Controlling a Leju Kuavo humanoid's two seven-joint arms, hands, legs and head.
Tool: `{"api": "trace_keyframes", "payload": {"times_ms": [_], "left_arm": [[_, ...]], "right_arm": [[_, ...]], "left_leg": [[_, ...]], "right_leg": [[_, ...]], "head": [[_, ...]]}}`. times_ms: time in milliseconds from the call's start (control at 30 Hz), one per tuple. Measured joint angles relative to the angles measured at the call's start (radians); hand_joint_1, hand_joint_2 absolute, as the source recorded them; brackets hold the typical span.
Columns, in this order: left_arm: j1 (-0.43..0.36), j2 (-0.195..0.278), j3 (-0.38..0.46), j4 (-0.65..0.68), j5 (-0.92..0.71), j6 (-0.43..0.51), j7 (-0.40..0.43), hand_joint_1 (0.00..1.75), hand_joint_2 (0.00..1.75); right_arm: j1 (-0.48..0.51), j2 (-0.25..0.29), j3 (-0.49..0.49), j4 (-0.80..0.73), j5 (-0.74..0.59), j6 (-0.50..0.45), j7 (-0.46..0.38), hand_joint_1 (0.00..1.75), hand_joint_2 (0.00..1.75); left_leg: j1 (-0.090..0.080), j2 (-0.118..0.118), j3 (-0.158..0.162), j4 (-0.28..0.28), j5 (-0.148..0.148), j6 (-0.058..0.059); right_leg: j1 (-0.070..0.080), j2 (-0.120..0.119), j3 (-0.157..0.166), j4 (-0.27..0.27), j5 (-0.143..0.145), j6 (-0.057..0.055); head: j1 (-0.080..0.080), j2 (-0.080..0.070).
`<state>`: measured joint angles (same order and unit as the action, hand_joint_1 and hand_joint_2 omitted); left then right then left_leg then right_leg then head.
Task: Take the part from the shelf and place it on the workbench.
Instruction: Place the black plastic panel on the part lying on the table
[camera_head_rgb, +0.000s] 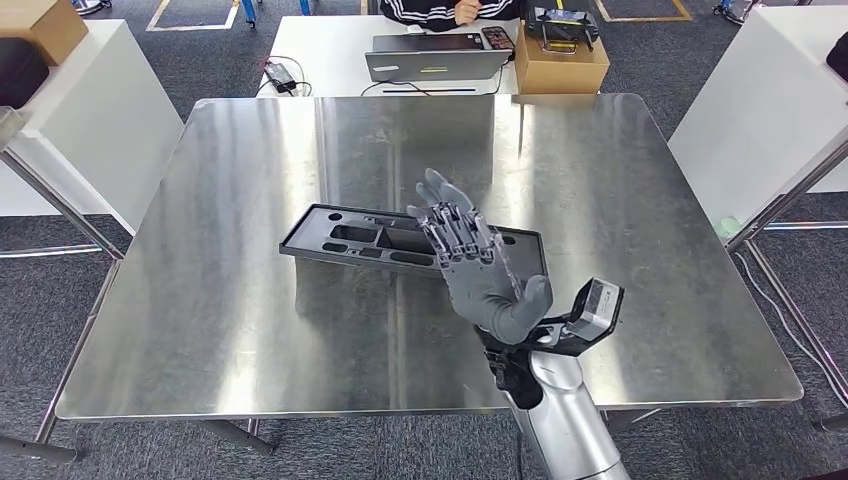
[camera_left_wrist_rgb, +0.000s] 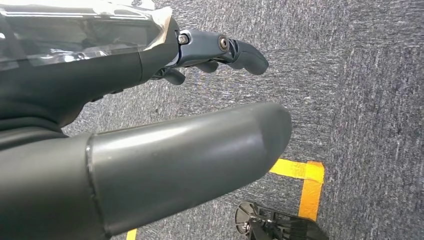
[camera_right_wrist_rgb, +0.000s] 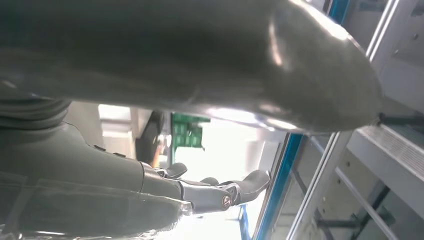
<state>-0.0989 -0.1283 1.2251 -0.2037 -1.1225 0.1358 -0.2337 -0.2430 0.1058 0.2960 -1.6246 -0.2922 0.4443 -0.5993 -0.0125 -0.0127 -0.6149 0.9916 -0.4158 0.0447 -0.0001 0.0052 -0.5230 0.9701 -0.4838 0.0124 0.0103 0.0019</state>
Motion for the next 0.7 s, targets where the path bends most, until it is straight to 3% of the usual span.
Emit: {"api": "trace_keyframes", "payload": {"times_ms": [467, 700], "left_arm": [[0.0, 0.0, 0.01, 0.0, 0.008, 0.009, -0.01, 0.0, 0.0], [0.0, 0.002, 0.015, 0.0, 0.014, 0.008, -0.01, 0.0, 0.0]], "right_arm": [[0.085, -0.027, -0.11, -0.056, 0.041, -0.097, -0.029, 0.0, 0.0], [0.106, -0.027, -0.13, -0.068, 0.051, -0.113, -0.026, 0.0, 0.0]], "left_leg": [[-0.002, 0.0, 0.0, 0.001, -0.002, 0.0], [-0.004, 0.0, 0.0, 0.008, -0.01, 0.01]], "right_leg": [[-0.003, 0.0, 0.002, -0.001, 0.0, 0.001], [-0.008, 0.0, 0.005, -0.001, -0.003, 0.007]], "head": [[0.0, 0.0], [0.0, 0.0]]}}
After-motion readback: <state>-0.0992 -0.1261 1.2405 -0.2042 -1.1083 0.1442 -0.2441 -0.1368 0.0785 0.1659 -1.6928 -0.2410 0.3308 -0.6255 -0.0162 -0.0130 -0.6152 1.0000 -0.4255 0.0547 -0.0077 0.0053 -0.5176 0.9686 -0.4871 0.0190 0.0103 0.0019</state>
